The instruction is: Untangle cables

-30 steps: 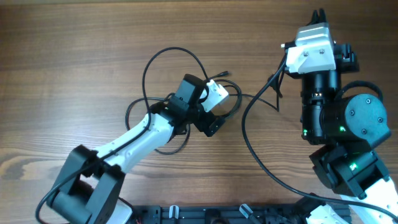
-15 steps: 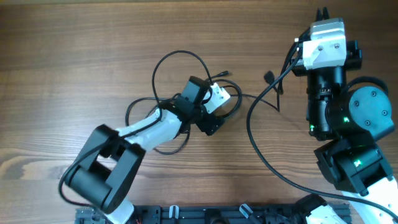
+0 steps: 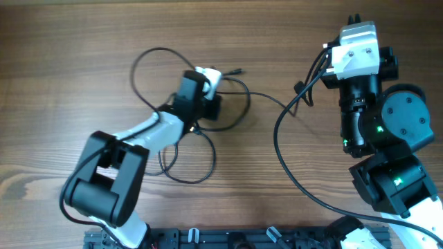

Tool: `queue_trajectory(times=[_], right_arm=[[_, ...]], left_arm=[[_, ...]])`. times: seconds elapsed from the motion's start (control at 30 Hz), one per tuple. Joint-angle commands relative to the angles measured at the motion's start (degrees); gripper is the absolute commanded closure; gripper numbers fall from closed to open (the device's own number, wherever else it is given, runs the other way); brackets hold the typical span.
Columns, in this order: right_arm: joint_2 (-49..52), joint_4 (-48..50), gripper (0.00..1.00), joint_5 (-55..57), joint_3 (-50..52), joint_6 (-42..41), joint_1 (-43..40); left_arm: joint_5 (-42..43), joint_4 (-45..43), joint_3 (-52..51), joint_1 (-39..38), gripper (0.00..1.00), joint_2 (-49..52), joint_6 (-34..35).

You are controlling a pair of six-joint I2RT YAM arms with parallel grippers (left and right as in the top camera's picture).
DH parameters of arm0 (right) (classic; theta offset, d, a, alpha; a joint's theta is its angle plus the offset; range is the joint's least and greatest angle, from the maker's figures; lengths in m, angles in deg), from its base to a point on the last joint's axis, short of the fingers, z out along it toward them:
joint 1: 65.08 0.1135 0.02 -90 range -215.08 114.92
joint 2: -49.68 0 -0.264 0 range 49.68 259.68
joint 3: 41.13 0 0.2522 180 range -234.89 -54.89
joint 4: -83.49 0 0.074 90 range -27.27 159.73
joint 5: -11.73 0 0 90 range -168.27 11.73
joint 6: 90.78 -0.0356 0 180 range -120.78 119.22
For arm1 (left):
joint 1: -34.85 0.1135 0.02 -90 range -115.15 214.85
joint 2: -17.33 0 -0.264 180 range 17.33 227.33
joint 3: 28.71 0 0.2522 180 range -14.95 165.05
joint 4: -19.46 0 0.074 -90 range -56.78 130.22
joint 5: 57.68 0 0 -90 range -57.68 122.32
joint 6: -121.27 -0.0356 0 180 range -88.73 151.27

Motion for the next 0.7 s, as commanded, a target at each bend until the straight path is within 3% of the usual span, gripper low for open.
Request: queue_trajectory(times=[0.0,0.33,0.57,0.67], right_arm=[[0.72,-0.04,0.96,2.23,-1.14,-1.07,-0.26],[0.85,0.61,0.96,3.54,-1.14,-1.29,-0.31],[0.92,0.57,0.96,3.50,-1.14,-2.73,-0.28],[1.25,0.37,0.96,2.58,-1.14,-3.93,-0.28]], left_arm=[[-1.03,1.46,-0.15,7.34,0.96,0.17,13.62],[-3.82,7.15,-0.15,19.69,0.96,0.17,14.16],[-13.46,13.49,-0.15,22.25,0.96,0.17,26.56],[-10.43,12.70,-0.15,22.25,0.96,0.17,26.64]])
